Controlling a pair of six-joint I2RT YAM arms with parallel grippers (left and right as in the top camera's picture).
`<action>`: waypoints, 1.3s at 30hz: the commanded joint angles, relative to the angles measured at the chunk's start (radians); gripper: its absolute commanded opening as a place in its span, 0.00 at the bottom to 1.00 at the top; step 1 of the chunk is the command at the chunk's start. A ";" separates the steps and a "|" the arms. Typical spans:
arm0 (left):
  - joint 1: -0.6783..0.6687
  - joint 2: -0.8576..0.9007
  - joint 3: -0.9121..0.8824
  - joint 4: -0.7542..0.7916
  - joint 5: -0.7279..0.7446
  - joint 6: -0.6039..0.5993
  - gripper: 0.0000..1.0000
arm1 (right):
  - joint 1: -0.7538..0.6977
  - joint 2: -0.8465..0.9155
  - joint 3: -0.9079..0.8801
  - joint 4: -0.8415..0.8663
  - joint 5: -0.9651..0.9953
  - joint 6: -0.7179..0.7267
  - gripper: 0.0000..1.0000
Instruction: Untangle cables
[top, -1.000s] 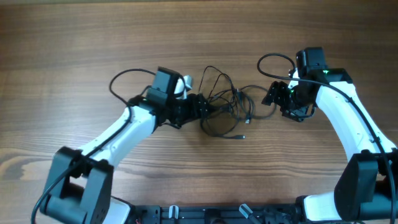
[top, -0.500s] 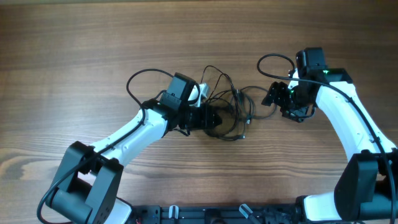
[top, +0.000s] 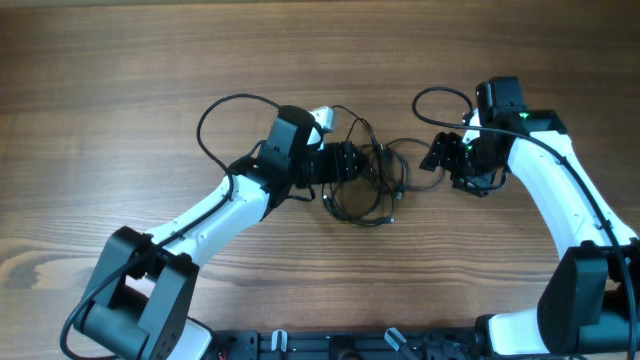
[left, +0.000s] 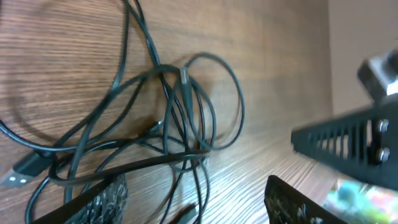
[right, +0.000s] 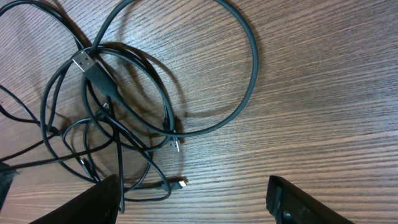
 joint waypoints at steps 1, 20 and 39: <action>-0.010 0.031 0.003 0.010 -0.043 -0.274 0.72 | 0.002 -0.023 0.021 -0.001 -0.014 -0.019 0.77; -0.024 0.097 0.003 0.353 -0.140 -0.414 0.08 | 0.002 -0.023 0.021 -0.008 -0.036 -0.021 0.77; 0.163 -0.094 0.003 -0.040 0.000 0.068 0.42 | 0.002 -0.023 0.021 -0.005 -0.035 -0.022 0.77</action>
